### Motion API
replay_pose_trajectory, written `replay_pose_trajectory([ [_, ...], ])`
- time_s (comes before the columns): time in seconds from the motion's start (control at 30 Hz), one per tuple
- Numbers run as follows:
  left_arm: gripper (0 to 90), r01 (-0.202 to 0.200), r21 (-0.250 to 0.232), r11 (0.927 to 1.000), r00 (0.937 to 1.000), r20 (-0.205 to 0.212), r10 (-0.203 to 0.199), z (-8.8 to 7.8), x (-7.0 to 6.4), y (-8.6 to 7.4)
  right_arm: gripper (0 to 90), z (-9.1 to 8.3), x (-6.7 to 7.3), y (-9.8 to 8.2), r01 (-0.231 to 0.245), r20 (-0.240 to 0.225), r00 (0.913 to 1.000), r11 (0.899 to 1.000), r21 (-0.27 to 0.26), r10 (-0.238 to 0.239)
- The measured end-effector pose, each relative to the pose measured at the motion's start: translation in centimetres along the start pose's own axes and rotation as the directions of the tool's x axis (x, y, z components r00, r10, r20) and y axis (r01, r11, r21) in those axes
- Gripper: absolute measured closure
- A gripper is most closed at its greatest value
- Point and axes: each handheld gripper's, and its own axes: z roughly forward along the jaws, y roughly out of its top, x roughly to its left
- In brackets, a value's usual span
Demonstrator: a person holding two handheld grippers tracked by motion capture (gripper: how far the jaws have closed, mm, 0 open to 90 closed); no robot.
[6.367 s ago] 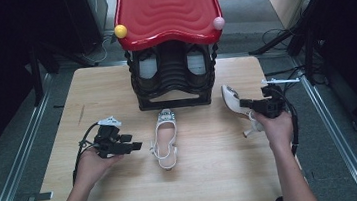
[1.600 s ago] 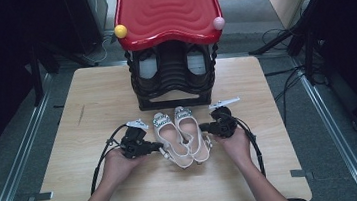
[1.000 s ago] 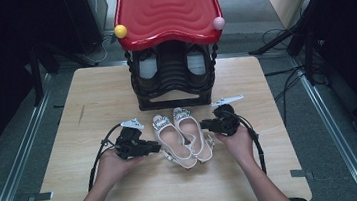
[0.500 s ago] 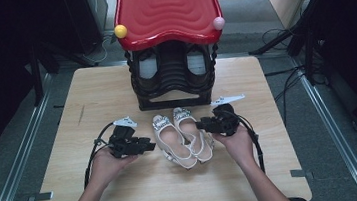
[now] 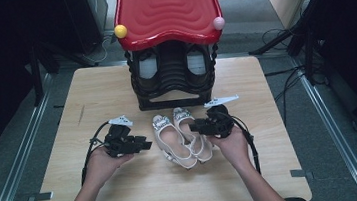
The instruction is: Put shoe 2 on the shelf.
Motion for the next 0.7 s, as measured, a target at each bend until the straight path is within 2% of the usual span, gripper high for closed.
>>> replay_pose_trajectory([
  [0.27, 60.0, 0.006, -0.016, 0.9999, 0.9999, -0.010, -0.006, -0.7, 0.5, -0.1, 64.9, 0.6, 1.2, 0.3, 0.017, -0.019, 0.9997, 1.000, 0.016, -0.017],
  [0.4, 59.4, -0.002, -0.007, 1.0000, 0.9996, -0.028, 0.001, -0.8, 0.6, -0.1, 64.3, 1.0, 1.7, 0.4, 0.017, -0.027, 0.9995, 1.000, 0.025, -0.017],
  [0.7, 56.4, 0.005, -0.024, 0.9997, 0.9995, -0.032, -0.006, -1.2, 1.0, -0.1, 63.7, 1.8, 2.7, 0.4, 0.036, -0.033, 0.9989, 0.998, 0.044, -0.035],
])
